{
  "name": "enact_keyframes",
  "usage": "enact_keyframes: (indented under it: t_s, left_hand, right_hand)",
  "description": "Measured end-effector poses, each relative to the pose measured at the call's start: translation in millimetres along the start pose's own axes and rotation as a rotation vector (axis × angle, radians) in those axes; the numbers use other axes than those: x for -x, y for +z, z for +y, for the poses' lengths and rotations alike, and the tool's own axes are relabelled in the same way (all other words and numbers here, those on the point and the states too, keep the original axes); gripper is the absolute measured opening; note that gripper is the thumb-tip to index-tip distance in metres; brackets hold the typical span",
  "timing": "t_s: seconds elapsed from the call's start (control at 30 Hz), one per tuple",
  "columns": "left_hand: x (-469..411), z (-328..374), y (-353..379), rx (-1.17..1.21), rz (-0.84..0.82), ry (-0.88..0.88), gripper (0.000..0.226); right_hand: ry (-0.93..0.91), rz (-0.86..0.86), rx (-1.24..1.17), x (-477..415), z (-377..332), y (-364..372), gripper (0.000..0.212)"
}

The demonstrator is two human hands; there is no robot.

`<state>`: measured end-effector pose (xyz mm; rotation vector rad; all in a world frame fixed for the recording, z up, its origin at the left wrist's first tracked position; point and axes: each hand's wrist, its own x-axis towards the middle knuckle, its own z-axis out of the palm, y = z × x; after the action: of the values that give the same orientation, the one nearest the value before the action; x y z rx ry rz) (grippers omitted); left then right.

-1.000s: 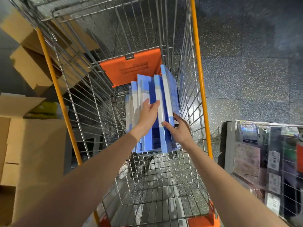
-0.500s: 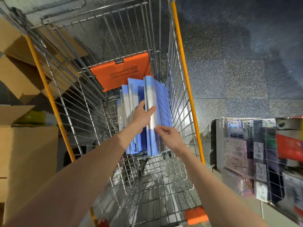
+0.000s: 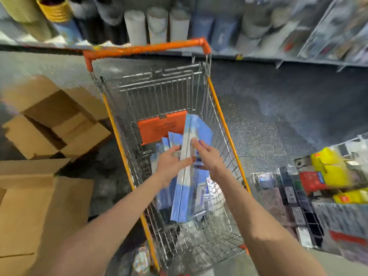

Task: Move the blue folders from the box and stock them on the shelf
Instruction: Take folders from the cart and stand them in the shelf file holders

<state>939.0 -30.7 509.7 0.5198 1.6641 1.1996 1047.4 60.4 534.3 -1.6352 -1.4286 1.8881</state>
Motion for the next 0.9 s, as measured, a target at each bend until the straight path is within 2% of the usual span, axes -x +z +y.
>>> enact_keyframes:
  t_s: [0.07, 0.17, 0.23, 0.43, 0.67, 0.9]
  left_hand:
    - [26, 12, -16, 0.035, -0.07, 0.035, 0.037]
    - [57, 24, -34, 0.126, -0.172, 0.057, 0.038]
    - [69, 30, -39, 0.151, -0.22, 0.065, 0.039]
    - [111, 62, -43, 0.148, -0.337, 0.124, 0.025]
    - [149, 91, -20, 0.13, -0.428, 0.197, 0.036]
    - [194, 108, 21, 0.068, -0.467, 0.313, 0.045]
  right_hand:
    - [-0.048, 0.022, -0.047, 30, -11, 12, 0.06]
    - [-0.157, -0.006, -0.093, 76, -25, 20, 0.02]
    - [-0.219, -0.024, -0.086, 98, -33, 21, 0.008]
    - [-0.383, 0.059, -0.123, 168, -57, 15, 0.02]
    - [-0.478, 0.117, -0.17, 215, -62, -18, 0.033]
    - [-0.578, 0.068, -0.128, 264, -59, -64, 0.011]
